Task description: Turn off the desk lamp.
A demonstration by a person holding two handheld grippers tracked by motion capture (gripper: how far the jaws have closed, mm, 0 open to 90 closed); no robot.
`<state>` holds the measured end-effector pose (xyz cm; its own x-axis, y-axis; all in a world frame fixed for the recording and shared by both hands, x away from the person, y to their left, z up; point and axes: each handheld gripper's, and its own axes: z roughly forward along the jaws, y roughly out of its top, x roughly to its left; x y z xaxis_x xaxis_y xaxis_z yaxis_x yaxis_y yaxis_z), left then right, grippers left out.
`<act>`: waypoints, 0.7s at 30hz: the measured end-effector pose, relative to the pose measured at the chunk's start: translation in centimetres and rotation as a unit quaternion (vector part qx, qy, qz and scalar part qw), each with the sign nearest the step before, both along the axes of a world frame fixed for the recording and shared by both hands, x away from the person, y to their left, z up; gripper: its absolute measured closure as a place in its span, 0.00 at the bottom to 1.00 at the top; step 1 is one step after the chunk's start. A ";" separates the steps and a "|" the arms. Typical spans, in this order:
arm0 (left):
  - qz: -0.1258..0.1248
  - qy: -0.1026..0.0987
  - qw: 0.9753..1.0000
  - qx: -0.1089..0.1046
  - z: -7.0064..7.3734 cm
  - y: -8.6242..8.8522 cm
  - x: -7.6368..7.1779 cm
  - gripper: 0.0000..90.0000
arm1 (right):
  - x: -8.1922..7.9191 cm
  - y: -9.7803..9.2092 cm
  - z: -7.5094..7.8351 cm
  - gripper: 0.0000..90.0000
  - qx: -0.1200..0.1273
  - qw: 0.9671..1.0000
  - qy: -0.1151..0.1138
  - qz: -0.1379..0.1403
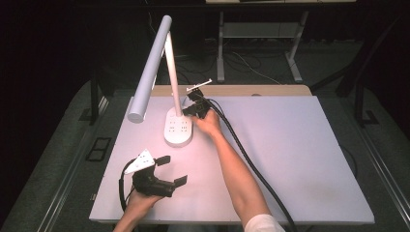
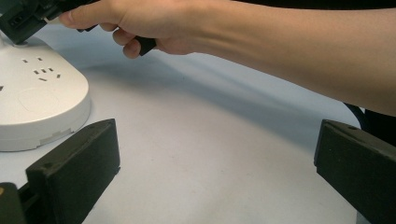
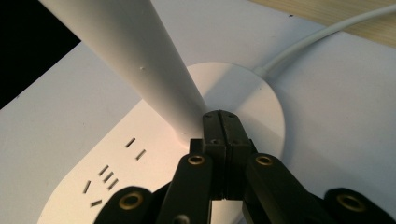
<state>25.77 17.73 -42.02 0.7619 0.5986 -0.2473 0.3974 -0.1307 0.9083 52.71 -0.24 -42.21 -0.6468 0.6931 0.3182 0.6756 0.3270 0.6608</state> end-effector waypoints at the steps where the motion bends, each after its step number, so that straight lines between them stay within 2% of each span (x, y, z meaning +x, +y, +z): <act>1: 0.000 0.000 1.000 0.000 0.0 0.0 0.0 0.00 | 0.0 0.0 0.0 1.00 -0.001 1.000 0.001 0.000; 7: 0.000 0.002 1.000 0.000 0.0 -0.1 0.1 0.00 | -0.1 -0.2 -0.4 1.00 0.014 1.000 0.002 0.003; 8: 0.001 0.002 1.000 0.001 0.0 0.0 0.1 0.00 | -0.1 -0.2 -0.5 1.00 0.015 1.000 -0.003 0.003; 12: 0.000 0.002 1.000 0.001 0.0 0.0 0.1 0.00 | 0.0 -0.5 -0.7 1.00 0.035 0.999 0.013 -0.004; 19: 0.000 0.002 1.000 0.000 0.0 0.0 0.1 0.00 | 0.1 -0.6 -0.6 1.00 0.035 0.999 0.015 -0.003; 21: -0.001 0.002 1.000 0.000 -0.1 0.0 0.1 0.00 | 0.1 -0.8 -0.5 1.00 0.042 0.999 0.015 -0.003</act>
